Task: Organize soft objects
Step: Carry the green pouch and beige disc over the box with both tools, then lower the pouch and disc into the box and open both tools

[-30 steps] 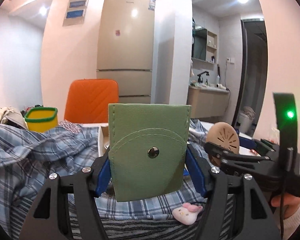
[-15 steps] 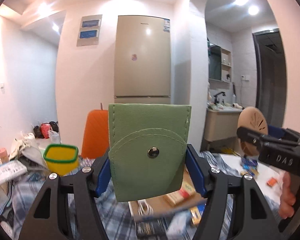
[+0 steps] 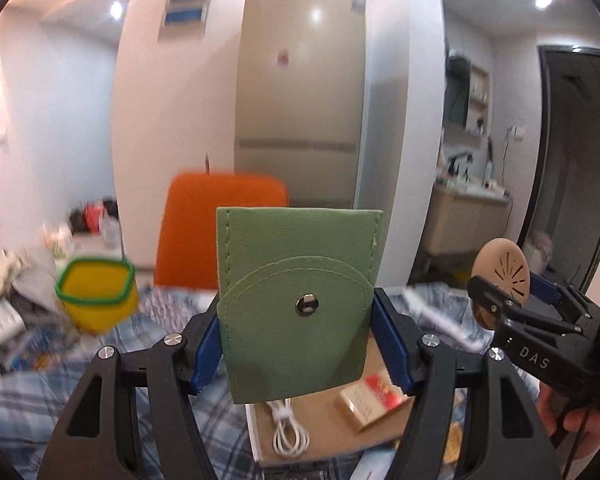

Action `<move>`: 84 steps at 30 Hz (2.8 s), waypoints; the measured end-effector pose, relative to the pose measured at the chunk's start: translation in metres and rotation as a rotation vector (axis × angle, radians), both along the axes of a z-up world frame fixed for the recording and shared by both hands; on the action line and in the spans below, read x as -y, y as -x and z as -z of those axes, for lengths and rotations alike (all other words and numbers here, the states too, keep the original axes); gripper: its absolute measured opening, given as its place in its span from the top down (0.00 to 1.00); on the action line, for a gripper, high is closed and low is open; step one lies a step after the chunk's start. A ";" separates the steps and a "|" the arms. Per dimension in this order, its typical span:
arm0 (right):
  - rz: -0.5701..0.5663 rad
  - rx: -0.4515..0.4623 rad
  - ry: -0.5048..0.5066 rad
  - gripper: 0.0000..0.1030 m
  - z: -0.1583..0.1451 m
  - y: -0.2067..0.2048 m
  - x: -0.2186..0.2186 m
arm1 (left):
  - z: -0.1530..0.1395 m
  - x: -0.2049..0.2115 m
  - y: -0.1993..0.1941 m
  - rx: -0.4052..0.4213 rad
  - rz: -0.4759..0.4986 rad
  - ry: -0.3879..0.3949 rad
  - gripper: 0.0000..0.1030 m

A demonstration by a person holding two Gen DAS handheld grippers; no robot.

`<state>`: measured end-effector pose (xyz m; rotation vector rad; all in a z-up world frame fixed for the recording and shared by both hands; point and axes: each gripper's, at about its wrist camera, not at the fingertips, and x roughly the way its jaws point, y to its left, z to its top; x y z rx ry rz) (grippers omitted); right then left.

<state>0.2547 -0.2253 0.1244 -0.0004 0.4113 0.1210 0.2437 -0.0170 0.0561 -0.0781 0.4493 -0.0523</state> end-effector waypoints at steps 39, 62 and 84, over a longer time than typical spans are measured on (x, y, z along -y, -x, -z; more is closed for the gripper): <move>-0.146 -0.278 0.052 0.14 0.103 -0.039 -0.033 | 0.075 0.006 -0.033 -0.215 0.009 -0.067 0.36; -0.032 -0.177 -0.109 0.14 0.064 -0.029 0.012 | 0.047 0.004 -0.002 -0.050 0.019 -0.027 0.02; -0.062 0.114 -0.137 0.00 0.008 0.107 0.019 | 0.021 -0.001 0.116 0.223 0.048 -0.050 0.00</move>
